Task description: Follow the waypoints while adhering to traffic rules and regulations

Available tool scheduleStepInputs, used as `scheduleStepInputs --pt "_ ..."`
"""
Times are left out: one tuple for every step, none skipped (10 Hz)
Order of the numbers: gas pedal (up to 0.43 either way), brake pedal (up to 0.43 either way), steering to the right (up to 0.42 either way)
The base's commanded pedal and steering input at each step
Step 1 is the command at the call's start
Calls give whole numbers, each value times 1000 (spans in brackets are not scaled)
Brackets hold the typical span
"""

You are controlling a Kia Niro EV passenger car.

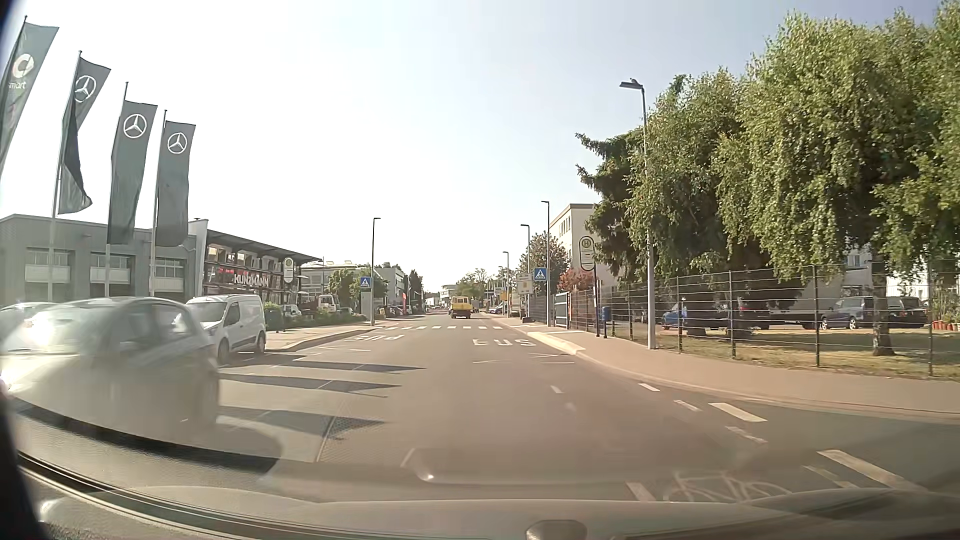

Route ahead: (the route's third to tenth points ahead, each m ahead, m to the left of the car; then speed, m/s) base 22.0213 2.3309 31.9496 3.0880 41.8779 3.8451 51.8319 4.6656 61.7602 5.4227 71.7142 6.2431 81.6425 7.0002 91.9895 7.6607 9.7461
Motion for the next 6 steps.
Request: scheduleStepInputs --pt "28 18 -25" --pt "28 18 -31" --pt "28 18 -34" --pt "28 18 -34" --pt "28 12 -34" --pt "28 12 -34"
